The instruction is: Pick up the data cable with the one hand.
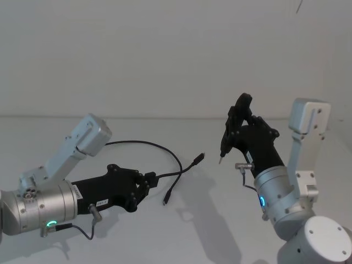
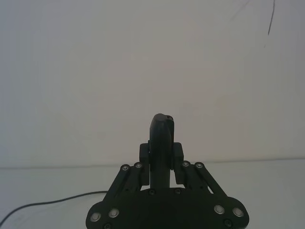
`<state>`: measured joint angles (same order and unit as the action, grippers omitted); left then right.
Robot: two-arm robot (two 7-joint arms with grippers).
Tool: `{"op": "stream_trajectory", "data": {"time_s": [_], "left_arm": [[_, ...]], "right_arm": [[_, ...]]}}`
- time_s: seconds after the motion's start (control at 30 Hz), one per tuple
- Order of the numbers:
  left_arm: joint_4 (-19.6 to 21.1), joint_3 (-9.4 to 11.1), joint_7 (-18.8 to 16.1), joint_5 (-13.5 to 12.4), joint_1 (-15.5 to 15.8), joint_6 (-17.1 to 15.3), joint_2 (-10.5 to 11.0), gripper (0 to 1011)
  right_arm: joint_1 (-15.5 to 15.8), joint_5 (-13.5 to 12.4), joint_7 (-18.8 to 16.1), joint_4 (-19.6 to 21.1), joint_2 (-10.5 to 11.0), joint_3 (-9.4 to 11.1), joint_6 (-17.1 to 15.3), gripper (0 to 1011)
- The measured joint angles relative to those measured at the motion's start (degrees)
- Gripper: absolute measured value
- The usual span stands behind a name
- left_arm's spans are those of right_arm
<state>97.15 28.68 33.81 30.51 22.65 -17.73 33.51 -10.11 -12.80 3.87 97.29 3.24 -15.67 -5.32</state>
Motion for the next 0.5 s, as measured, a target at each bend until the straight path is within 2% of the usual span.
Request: {"op": "stream_trajectory", "data": {"time_s": [0.5], "left_arm": [[0.0, 0.0, 0.0, 0.0, 0.0, 0.0, 0.0, 40]], "right_arm": [[0.1, -0.5, -1.0, 1.9, -1.3, 0.2, -1.5, 279]]}}
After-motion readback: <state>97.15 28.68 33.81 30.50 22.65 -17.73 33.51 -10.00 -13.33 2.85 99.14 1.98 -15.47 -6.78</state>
